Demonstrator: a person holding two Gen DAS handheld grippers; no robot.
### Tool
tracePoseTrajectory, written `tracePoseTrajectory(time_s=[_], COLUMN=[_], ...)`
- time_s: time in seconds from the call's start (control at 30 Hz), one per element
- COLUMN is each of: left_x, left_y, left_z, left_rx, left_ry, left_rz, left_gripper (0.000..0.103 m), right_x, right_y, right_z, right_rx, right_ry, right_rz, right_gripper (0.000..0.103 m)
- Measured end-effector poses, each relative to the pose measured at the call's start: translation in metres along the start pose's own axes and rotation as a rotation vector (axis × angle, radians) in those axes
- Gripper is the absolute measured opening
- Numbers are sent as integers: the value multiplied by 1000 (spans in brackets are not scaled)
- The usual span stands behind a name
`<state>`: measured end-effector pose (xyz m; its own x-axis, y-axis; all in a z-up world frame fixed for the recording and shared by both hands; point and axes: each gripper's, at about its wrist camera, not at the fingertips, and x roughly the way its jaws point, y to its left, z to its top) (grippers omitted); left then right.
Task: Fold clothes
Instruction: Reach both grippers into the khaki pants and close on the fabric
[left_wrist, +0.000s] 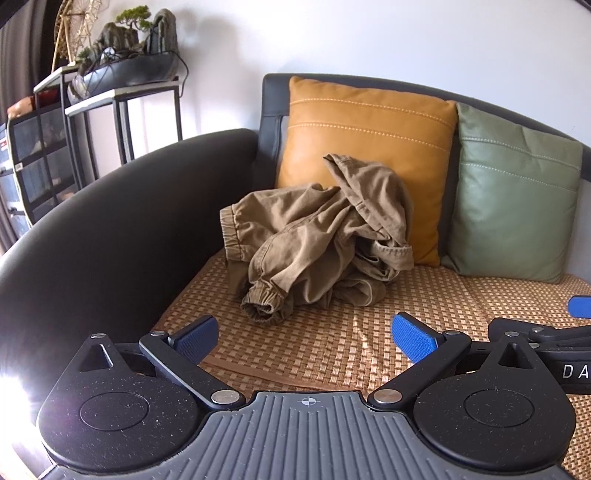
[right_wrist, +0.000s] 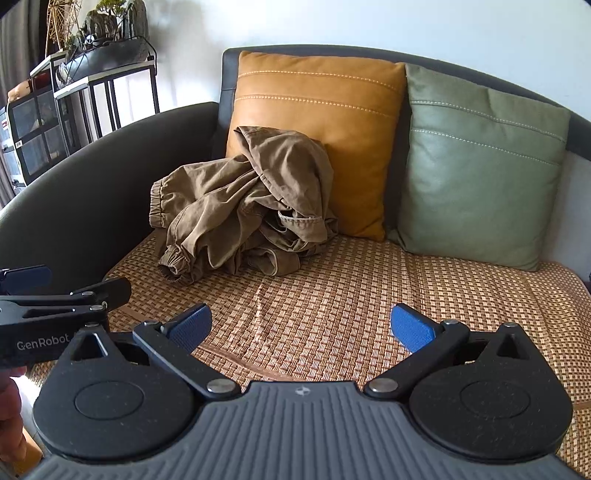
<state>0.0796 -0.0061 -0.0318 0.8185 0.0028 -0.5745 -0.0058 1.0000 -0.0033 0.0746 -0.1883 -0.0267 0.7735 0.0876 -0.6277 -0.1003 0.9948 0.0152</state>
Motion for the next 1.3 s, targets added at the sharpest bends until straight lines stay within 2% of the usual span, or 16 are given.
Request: tracePoseTrajectory(time_s=[0.17,0.27,0.4,0.67,0.83,1.03,1.1,1.13,1.17,1.2,1.23,1.3], left_x=[43,83,139,226,260,289,289,287,286,283,280,273], left_y=[8,20,29,14,12,8,9,11,12,12,13,11], left_z=[13,22,34,35,38,39,38,37,36,35,34,34], left_rx=[-1,-10,-39,8,-34,-26,-42,-46,-50,-55,-60,-56], left_ry=[14,36,53,72,89,112,98,93,87,84,82,92], left_rz=[35,48,93,89,61,66,53,30,5,-13,-30,-32], left_gripper=[103,103,103,103,103,101,94,91,80,66,61,35], right_x=[35,66,123,229,262,280,284,286,288,289,289,287], right_y=[-6,-14,-22,-23,-15,-15,-15,-15,-16,-17,-18,-18], right_z=[19,36,61,80,79,82,82,82,81,81,80,80], right_rx=[-16,18,63,11,-65,-88,-91,-85,-70,-53,-34,-18], right_ry=[-40,-54,-52,-72,-110,-128,-122,-115,-108,-103,-100,-93], right_rz=[-2,40,70,52,49,102,137,168,202,230,237,242], right_gripper=[103,103,103,100,89,83,77,64,54,51,47,41])
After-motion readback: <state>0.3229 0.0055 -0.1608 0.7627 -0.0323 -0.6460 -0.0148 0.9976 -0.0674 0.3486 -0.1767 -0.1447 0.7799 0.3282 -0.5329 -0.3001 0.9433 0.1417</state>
